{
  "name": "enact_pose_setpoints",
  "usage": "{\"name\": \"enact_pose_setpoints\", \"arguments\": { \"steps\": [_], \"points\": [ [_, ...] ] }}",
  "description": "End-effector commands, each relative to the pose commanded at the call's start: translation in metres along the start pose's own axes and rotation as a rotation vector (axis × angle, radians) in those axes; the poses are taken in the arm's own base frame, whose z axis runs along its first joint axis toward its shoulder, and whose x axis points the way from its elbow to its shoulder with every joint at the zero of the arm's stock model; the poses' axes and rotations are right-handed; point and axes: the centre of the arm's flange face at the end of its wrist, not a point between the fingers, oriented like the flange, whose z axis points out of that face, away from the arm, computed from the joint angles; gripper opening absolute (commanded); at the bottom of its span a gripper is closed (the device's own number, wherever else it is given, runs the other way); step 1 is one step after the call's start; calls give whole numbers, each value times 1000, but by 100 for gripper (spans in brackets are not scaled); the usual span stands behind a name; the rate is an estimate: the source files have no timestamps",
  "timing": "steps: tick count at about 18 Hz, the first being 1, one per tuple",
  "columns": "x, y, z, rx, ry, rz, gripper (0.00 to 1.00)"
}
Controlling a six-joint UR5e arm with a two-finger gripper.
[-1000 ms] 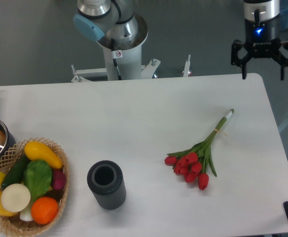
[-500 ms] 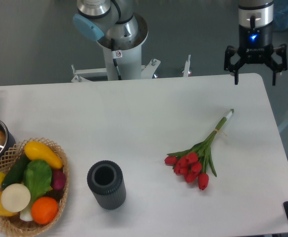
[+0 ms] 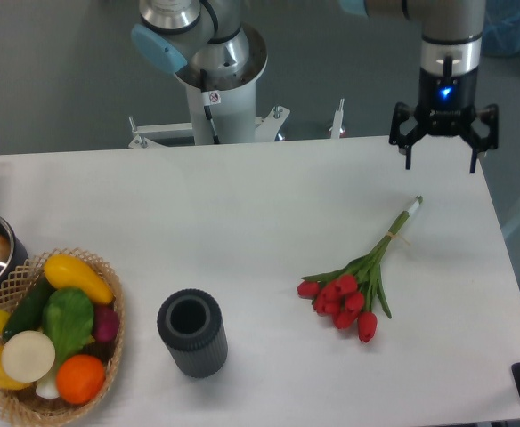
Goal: Pick up the flowers from the table
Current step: 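Move the gripper over the green tulip stems and descend around them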
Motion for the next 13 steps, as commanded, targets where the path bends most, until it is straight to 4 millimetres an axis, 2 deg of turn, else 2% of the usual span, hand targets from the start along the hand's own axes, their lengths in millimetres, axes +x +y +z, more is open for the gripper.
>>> {"name": "enact_pose_setpoints", "arguments": {
  "steps": [3, 7, 13],
  "points": [
    [5, -2, 52, -79, 72, 86, 100],
    [10, 0, 93, -111, 136, 135, 100],
    [11, 5, 125, -119, 184, 138, 100]
  ]
}}
